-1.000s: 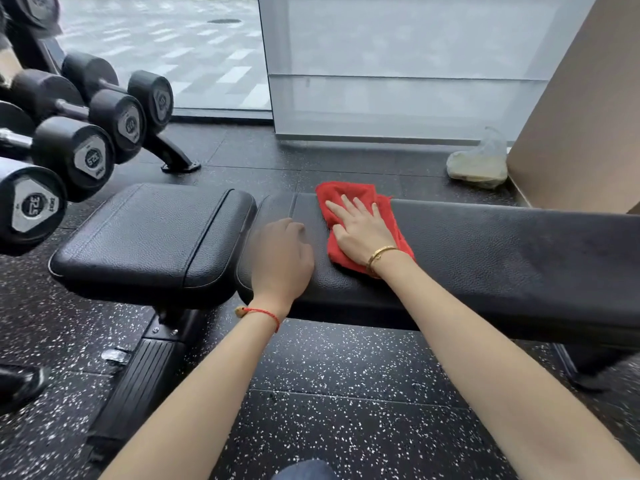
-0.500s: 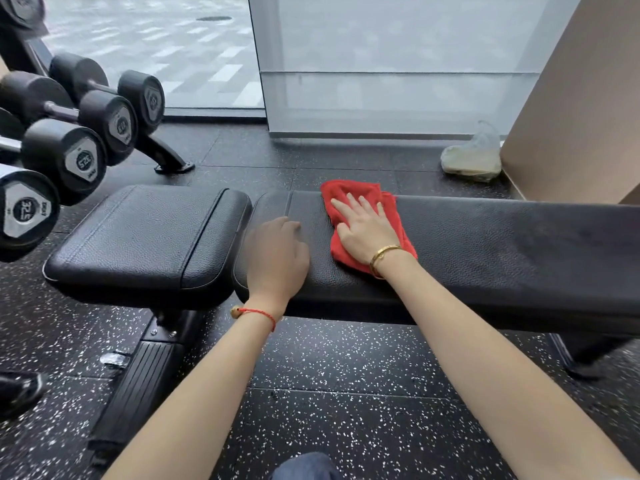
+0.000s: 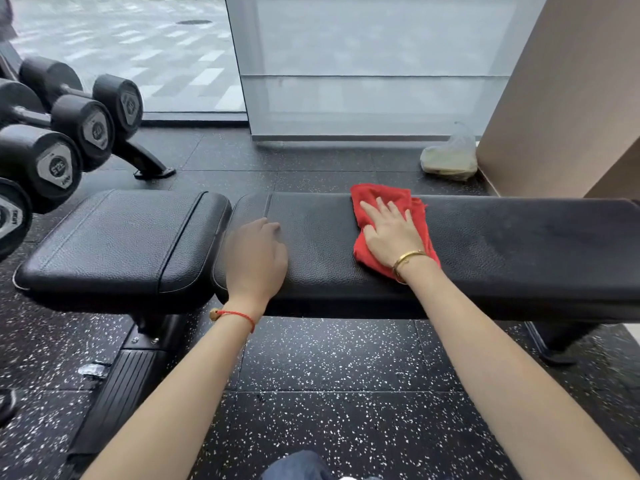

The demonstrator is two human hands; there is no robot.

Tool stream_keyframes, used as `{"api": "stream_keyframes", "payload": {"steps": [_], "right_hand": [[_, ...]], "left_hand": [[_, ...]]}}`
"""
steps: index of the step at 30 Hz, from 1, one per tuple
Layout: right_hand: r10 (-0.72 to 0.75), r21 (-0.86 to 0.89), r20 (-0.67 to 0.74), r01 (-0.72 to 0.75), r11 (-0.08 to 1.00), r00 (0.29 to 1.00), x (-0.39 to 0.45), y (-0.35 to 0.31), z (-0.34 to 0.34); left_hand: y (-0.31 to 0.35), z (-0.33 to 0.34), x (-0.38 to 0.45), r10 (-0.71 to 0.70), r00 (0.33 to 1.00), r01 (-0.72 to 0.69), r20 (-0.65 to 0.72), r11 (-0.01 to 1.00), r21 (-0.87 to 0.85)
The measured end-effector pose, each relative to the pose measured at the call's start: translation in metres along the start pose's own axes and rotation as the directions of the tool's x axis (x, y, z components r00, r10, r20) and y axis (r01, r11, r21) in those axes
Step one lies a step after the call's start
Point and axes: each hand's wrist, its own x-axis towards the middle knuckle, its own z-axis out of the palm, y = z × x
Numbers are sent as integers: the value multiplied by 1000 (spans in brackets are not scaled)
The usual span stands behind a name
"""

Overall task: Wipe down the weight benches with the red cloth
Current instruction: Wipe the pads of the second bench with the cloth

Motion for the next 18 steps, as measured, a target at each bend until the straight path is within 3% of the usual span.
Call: {"api": "stream_keyframes", "payload": {"steps": [8, 13, 18], "right_hand": [[-122, 31, -51, 124, 992, 991, -50, 19, 7], [-118, 45, -14, 119, 992, 993, -29, 9, 4], [-223, 62, 56, 220, 974, 973, 7, -9, 5]], "left_hand": [[0, 0, -1, -6, 1000, 5, 15, 1000, 23], [2, 0, 0, -5, 1000, 4, 22, 999, 36], [2, 0, 0, -11, 1000, 10, 28, 999, 37]]}}
